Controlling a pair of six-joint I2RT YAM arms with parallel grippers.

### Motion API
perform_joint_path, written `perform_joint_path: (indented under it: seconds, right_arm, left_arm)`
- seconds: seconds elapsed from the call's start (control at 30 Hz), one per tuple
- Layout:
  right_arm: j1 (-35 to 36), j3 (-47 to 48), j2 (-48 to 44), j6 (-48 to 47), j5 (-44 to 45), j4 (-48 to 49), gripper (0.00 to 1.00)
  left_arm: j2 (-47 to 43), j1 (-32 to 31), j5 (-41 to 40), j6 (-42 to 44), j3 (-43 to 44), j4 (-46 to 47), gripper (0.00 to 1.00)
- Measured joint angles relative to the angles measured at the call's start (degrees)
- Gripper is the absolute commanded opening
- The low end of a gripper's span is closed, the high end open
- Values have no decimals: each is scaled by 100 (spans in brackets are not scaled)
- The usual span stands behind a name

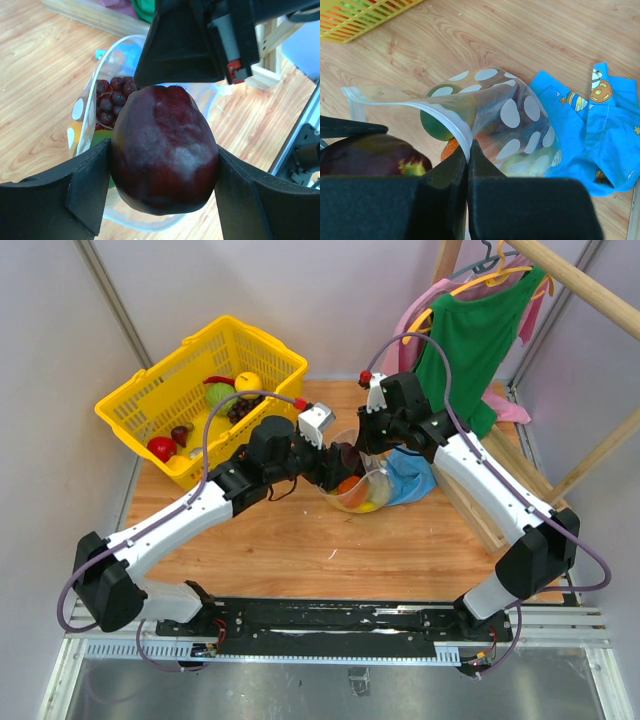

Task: Place the food in the zip-top bag and seal the zipper
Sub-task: Place the fake fruit in the zipper food storage bag.

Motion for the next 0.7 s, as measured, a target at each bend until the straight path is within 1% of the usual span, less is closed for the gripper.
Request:
perform_joint_path:
  seconds: [0.43,0.7]
  right_arm:
    - [0,0,-66,-2,-55,-9,0]
    - [0,0,-70,-2,-136,-2,0]
  left_arm:
    - [560,0,103,1368,79,-426,71]
    - [925,0,286,1856,400,-503,78]
